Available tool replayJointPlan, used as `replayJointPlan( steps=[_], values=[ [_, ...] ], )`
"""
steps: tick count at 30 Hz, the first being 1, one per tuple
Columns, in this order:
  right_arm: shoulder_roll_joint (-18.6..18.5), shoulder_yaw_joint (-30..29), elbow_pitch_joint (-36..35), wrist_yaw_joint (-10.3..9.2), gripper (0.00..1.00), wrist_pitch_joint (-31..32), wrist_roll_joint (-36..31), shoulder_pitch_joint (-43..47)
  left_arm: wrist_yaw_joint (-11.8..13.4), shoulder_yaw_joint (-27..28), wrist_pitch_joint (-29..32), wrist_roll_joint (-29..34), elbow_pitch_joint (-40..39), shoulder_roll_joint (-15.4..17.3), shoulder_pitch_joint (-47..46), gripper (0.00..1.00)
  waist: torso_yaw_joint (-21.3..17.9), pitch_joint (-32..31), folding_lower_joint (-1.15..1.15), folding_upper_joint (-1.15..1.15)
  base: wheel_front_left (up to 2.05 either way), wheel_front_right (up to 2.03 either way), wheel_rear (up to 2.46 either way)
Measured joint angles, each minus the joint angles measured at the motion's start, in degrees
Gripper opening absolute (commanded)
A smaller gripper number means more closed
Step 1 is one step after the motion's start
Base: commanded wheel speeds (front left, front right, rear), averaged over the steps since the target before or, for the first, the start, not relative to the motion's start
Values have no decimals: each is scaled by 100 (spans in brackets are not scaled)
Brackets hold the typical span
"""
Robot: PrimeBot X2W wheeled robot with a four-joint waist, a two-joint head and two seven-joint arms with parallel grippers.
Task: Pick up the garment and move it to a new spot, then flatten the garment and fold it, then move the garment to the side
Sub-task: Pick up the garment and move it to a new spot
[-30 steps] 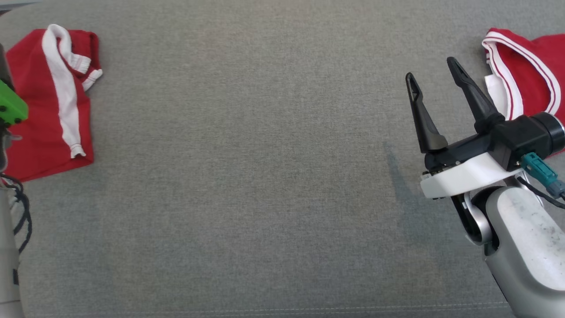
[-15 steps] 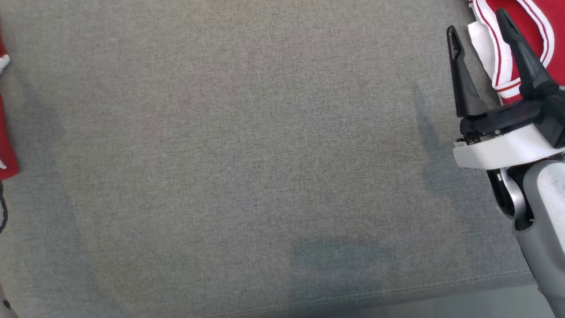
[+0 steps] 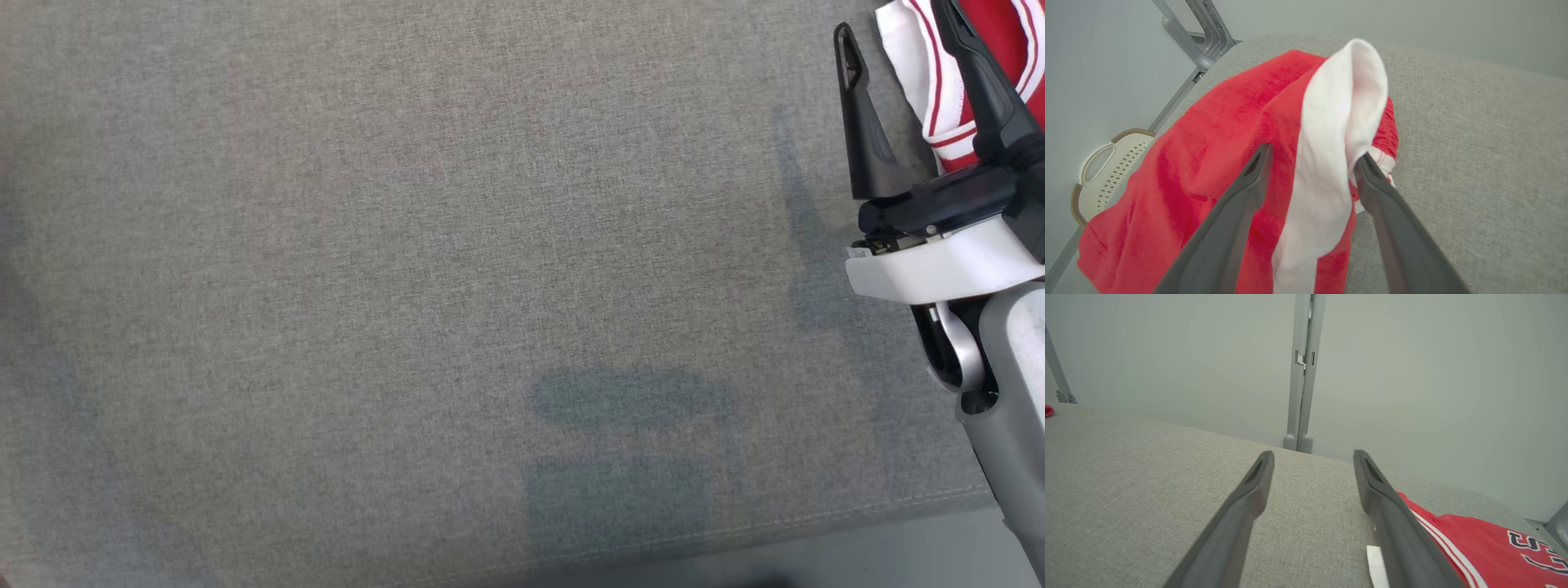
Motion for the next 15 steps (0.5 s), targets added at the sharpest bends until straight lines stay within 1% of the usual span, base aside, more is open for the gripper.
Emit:
replayJointPlan(
  steps=[4,8,9,10,11,15],
  values=[
    [-7,21,-13,2,100,20,-1,-35,0,226,-94,148,278,9,-5,100,-59,33,0,0,0,0,0],
    [-46,-2,-30,1,100,45,-18,-34,0,275,-158,234,381,-12,-21,100,-97,56,0,0,0,0,0],
    [-63,-22,-32,1,100,45,-18,-34,0,289,-201,243,431,-41,-31,49,-103,62,0,0,0,0,0],
    [-70,-36,-34,0,100,49,-19,-34,0,312,-224,249,474,-81,-46,15,-106,67,0,0,0,0,0],
    [-74,-45,-34,0,100,51,-20,-34,0,327,-275,274,491,-123,-55,0,-108,69,0,0,0,0,0],
    [-74,-96,-13,-2,100,48,-25,-34,0,290,-512,283,520,-248,-137,0,-89,51,0,0,0,0,0]
  ],
)
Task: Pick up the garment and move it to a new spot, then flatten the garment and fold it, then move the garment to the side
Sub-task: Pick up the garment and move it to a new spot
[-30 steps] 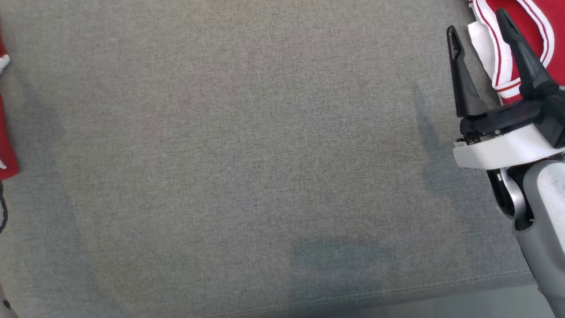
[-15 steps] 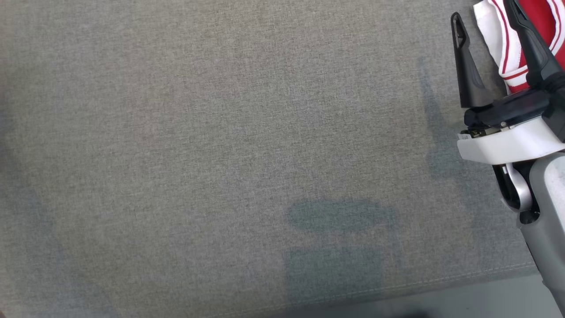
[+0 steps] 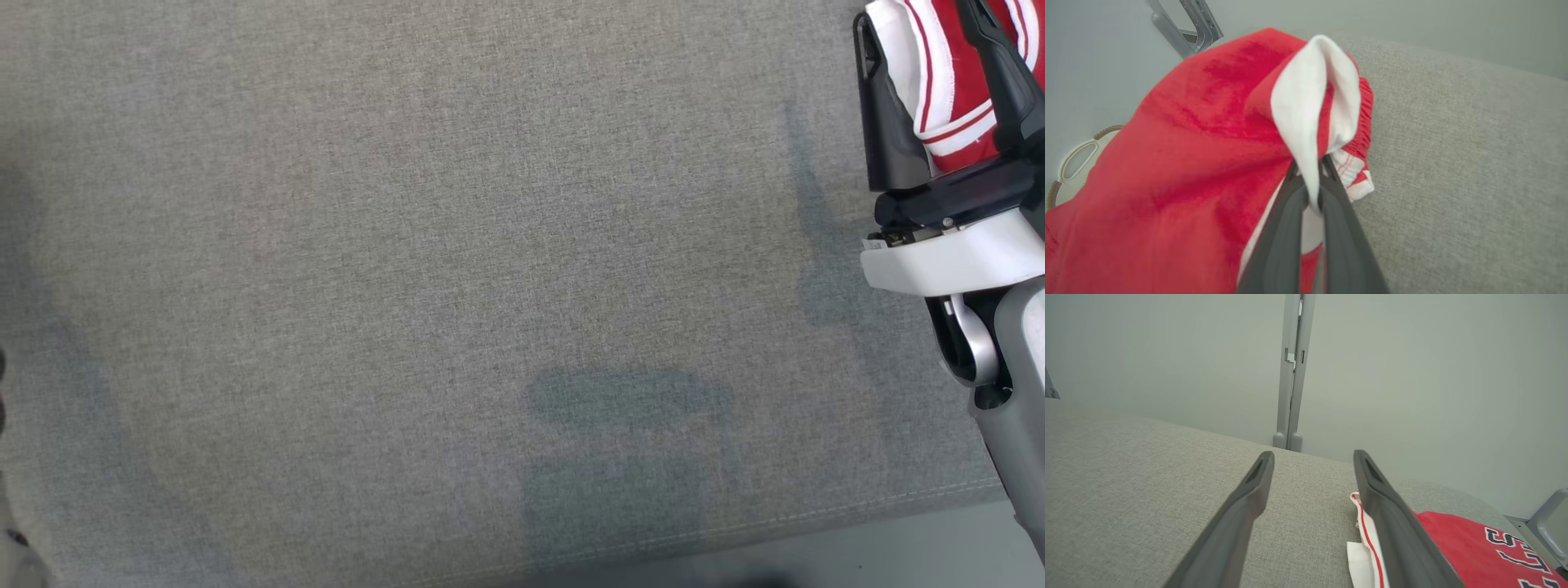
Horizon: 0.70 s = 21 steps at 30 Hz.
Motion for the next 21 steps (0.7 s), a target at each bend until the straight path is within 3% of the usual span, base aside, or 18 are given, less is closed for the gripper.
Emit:
replayJointPlan(
  steps=[9,21],
  values=[
    [60,-21,193,-7,100,-135,8,10,-22,-114,-577,-30,-16,-236,-173,0,114,-256,0,0,0,0,0],
    [386,-19,730,-55,100,-320,159,297,-936,-605,-1635,-127,-457,-514,-146,0,267,-1050,-1,0,0,0,0]
  ],
)
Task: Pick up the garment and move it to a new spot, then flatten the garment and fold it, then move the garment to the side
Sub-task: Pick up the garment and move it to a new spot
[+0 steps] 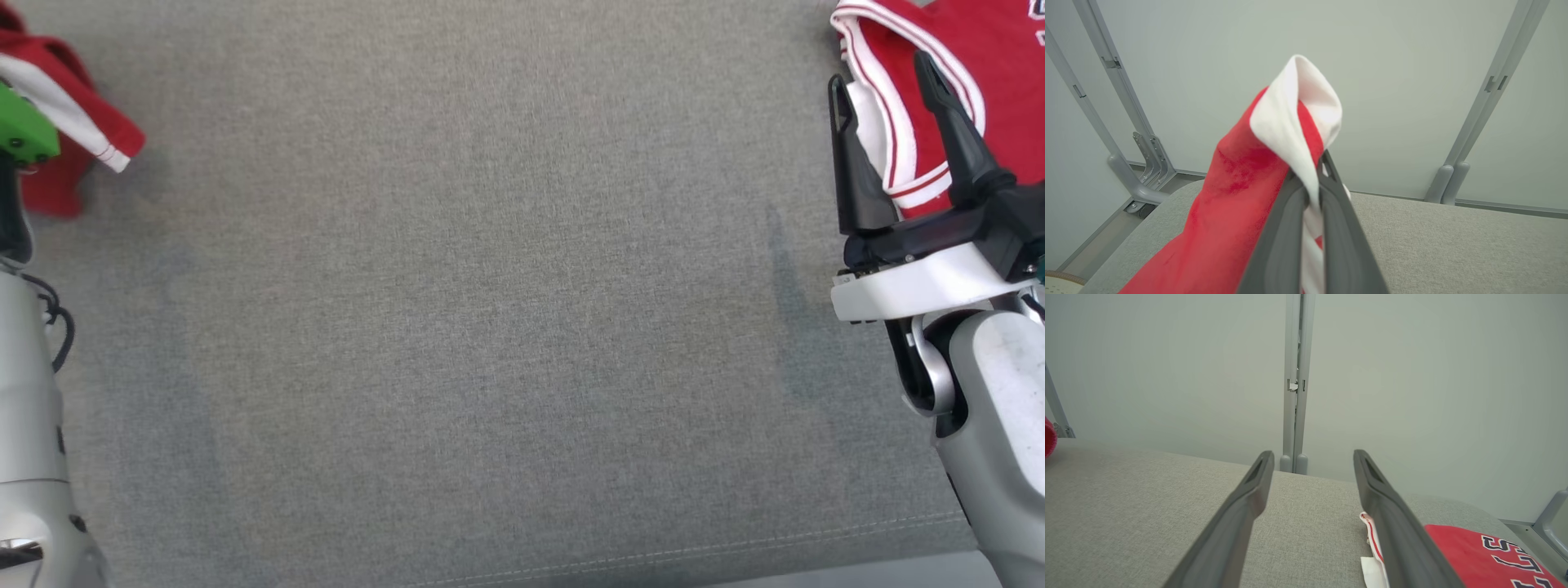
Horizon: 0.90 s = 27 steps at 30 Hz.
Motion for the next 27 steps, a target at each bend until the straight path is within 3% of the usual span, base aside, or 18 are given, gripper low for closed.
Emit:
replayJointPlan(
  steps=[4,11,18,27],
  values=[
    [54,3,131,0,100,-18,14,120,-281,-178,-187,-12,-199,-192,73,0,35,-307,0,0,0,0,0],
    [256,133,342,0,100,-68,165,386,-388,-570,-269,-18,-396,-367,638,0,52,-863,0,0,0,0,0],
    [350,181,481,-1,100,-73,245,755,-477,-1187,-151,-86,-536,-950,1495,0,-29,-1400,0,0,0,0,0],
    [375,276,463,1,100,-73,253,869,-480,-1906,-102,-370,-903,-999,2006,0,-292,-1785,0,0,0,0,0]
  ],
)
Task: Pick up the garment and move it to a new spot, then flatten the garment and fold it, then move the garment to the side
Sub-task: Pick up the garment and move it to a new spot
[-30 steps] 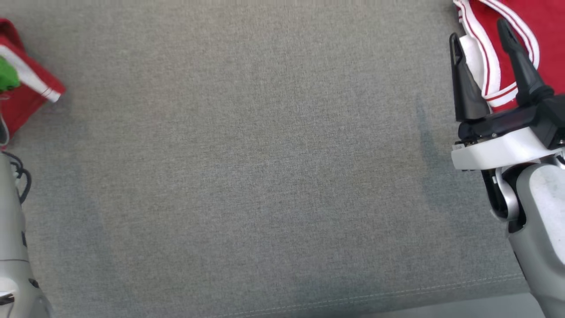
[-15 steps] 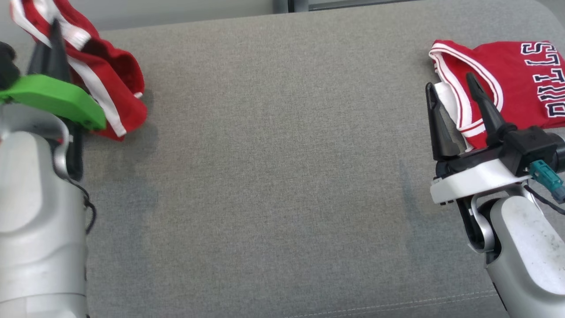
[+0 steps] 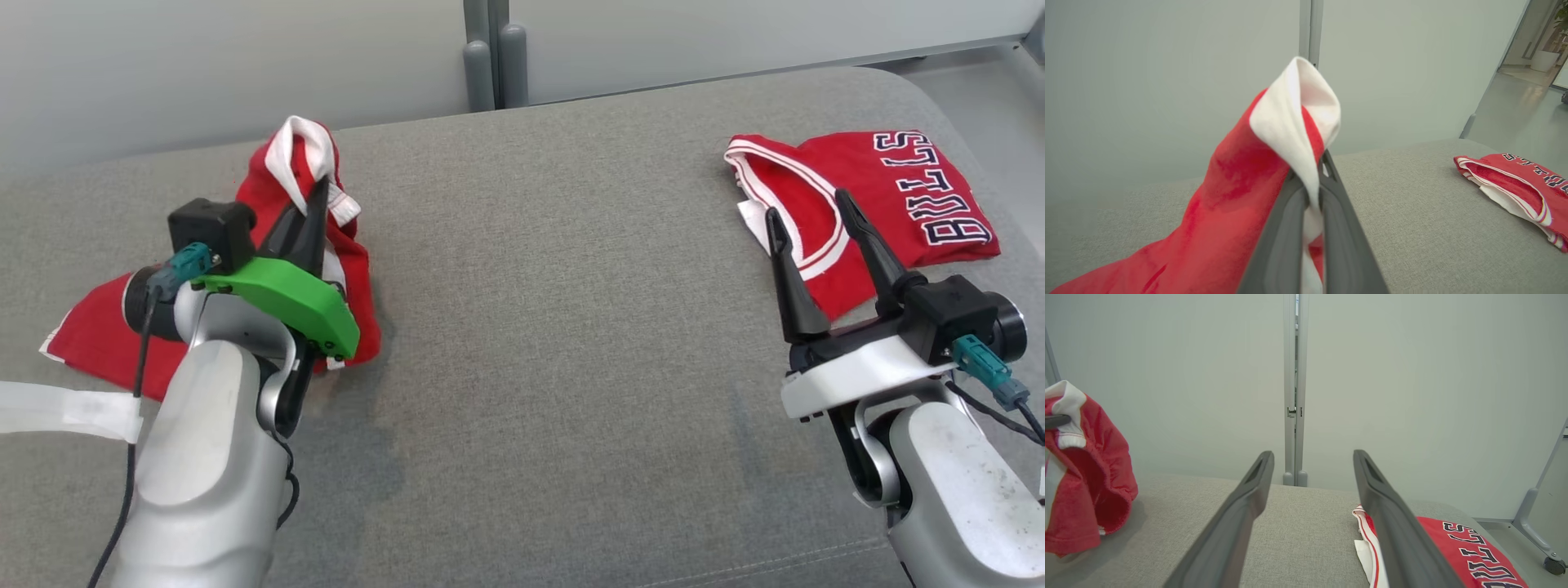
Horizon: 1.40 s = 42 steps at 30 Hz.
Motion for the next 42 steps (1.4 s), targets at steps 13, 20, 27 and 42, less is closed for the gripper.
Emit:
replayJointPlan(
  steps=[13,20,27,42],
  values=[
    [170,332,-7,126,100,0,-1,16,-4,-1516,65,-1279,-563,63,334,0,-551,-117,0,0,0,0,0],
    [194,394,35,158,100,-1,-1,15,347,-1957,9,-1425,-728,77,196,0,-918,-93,0,0,0,0,0],
    [275,449,67,210,100,-1,-1,10,722,-2381,49,-1753,-348,82,231,23,-1219,-21,0,0,0,0,0],
    [290,357,178,207,100,-1,1,-16,870,-3387,-64,-2502,-219,111,263,100,-1361,131,0,0,0,0,0]
  ],
)
